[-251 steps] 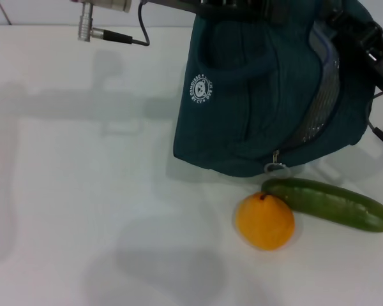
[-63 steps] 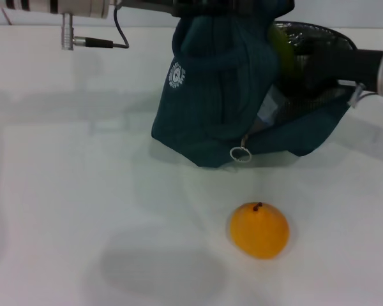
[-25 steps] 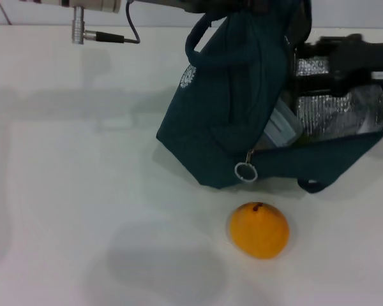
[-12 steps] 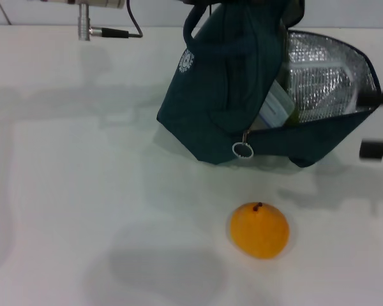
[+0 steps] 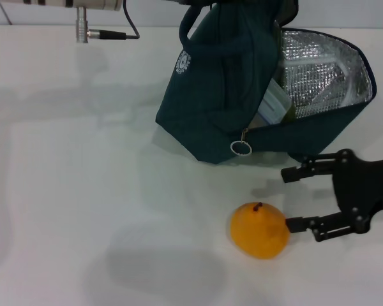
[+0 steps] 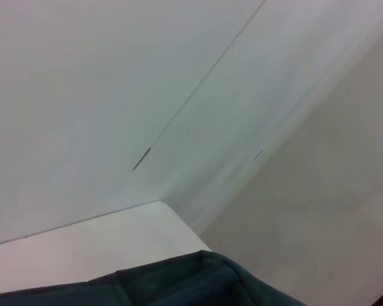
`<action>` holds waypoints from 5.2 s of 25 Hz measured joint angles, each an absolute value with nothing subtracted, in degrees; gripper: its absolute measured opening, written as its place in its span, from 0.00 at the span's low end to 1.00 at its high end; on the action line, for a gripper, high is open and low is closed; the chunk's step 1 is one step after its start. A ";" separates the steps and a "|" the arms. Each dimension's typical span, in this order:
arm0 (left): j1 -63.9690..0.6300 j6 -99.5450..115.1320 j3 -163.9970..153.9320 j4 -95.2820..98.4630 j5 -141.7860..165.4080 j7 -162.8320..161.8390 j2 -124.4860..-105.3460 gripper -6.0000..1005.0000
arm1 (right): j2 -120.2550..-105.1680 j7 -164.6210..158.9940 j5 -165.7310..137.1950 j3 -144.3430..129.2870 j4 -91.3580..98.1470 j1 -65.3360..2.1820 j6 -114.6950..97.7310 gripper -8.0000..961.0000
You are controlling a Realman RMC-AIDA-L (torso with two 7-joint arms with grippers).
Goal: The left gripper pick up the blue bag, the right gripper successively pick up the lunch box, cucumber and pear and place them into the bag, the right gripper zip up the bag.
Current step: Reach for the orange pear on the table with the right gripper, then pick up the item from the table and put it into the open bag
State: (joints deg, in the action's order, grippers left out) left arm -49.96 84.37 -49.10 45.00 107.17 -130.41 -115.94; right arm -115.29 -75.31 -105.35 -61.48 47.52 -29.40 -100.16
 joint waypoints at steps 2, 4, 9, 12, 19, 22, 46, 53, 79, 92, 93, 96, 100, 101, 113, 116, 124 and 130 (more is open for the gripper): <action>-49.83 84.37 -49.05 44.99 107.14 -130.37 -115.93 0.06 | -115.33 -75.30 -105.35 -63.48 47.48 -29.64 -98.35 0.81; -49.77 84.37 -49.02 45.00 107.12 -130.31 -115.92 0.06 | -115.37 -75.29 -105.32 -65.34 47.47 -29.83 -96.44 0.81; -49.67 84.13 -48.84 45.00 107.03 -129.72 -115.82 0.06 | -115.59 -75.31 -105.13 -68.52 47.36 -30.67 -93.65 0.79; -49.65 83.81 -48.80 44.99 107.01 -129.51 -115.76 0.06 | -115.78 -75.31 -104.96 -69.97 47.29 -31.15 -92.65 0.74; -49.65 83.75 -48.77 45.00 106.96 -128.98 -115.66 0.06 | -115.92 -75.40 -104.17 -70.54 46.81 -32.06 -92.25 0.66; -49.65 83.75 -48.77 45.00 106.95 -128.90 -115.66 0.06 | -116.00 -75.35 -104.01 -70.73 46.78 -32.24 -91.98 0.63; -49.48 83.75 -48.78 45.00 106.95 -128.69 -115.66 0.06 | -116.00 -75.74 -101.40 -75.71 46.58 -32.70 -88.32 0.48; -49.48 83.76 -48.78 45.00 106.95 -128.67 -115.66 0.06 | -116.00 -75.76 -100.93 -75.76 46.58 -32.70 -88.33 0.42; -48.94 83.75 -48.78 45.00 106.96 -128.67 -115.64 0.06 | -115.32 -76.03 -98.96 -71.31 46.89 -32.14 -91.92 0.05; -49.14 83.92 -48.68 45.00 106.96 -128.41 -115.65 0.06 | -112.63 -75.21 -91.44 -40.23 47.44 -31.50 -107.77 0.09; -49.24 84.05 -48.73 45.02 106.96 -128.41 -115.76 0.06 | -112.19 -74.79 -90.71 -40.16 47.45 -31.58 -107.14 0.09; -49.41 84.20 -49.09 45.08 106.96 -128.47 -115.96 0.06 | -111.78 -73.07 -90.17 -40.16 47.56 -32.39 -104.21 0.10; -49.48 84.58 -49.21 45.08 106.86 -128.85 -115.99 0.06 | -111.84 -70.97 -91.33 -43.17 47.46 -33.68 -97.75 0.11; -49.48 84.81 -49.21 45.08 106.68 -128.96 -116.00 0.06 | -111.99 -70.54 -91.90 -44.19 47.37 -33.89 -96.08 0.11; -49.35 85.87 -48.95 45.02 105.94 -130.01 -115.49 0.06 | -114.37 -68.68 -98.25 -55.44 46.12 -35.81 -76.20 0.15; -49.38 85.87 -48.94 45.00 105.94 -130.03 -115.40 0.06 | -115.00 -69.08 -98.90 -55.68 46.06 -36.21 -73.56 0.16; -49.63 85.82 -48.95 44.99 106.07 -130.07 -115.19 0.06 | -115.00 -73.87 -100.25 -56.81 45.89 -37.40 -72.64 0.18; -49.66 85.44 -48.96 44.99 106.10 -130.06 -114.84 0.06 | -114.79 -78.63 -100.34 -56.45 46.44 -37.79 -72.69 0.19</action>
State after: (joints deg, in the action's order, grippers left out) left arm -49.66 85.44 -48.96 44.99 106.10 -130.06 -114.84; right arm -114.79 -78.63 -100.34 -56.45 46.44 -37.79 -72.69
